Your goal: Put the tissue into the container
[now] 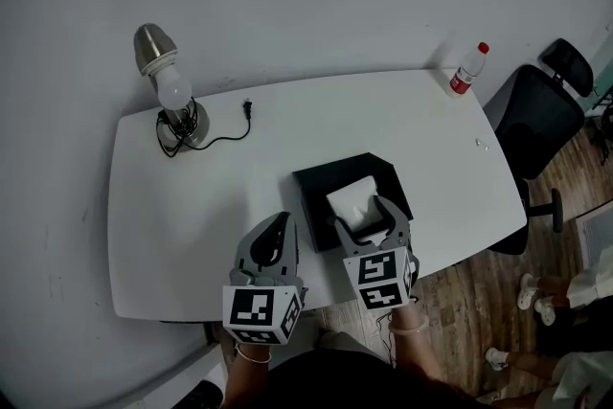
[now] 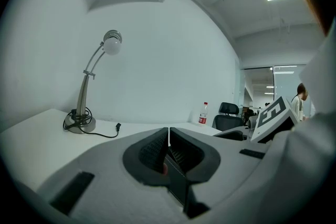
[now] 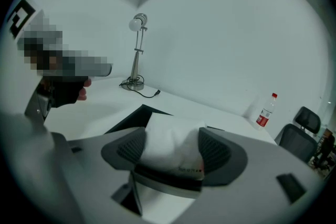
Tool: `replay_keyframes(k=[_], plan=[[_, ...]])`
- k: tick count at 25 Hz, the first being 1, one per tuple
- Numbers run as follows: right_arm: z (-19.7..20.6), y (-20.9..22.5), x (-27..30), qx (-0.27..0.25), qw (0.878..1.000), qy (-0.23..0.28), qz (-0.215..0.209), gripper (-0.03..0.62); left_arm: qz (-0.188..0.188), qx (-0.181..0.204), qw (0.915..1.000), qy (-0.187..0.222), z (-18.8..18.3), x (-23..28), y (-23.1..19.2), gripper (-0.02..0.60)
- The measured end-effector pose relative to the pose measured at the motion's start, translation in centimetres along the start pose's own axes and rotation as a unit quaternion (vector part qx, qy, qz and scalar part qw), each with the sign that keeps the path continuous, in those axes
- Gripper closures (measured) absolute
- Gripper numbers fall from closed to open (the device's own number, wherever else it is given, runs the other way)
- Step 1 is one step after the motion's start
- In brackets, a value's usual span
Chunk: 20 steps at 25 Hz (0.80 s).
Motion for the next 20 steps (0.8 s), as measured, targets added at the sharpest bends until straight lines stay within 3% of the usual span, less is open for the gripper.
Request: replay_keyframes(k=[20], plan=[[0.5,-0.6,2.1,-0.004,0.997,-0.081,-0.021,0.256,-0.009,-0.013,0.9999,-0.005,0.5,0.0,-1.5,0.552]])
Point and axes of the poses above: the fingertips, and each gripper's own axes: x forward along the fingers, y to its right, z out of its underside, the point moved 7 cm from there along -x, backward along the fingers, and after that the axes turned 15 degrees about z, right-handed, at the moved point
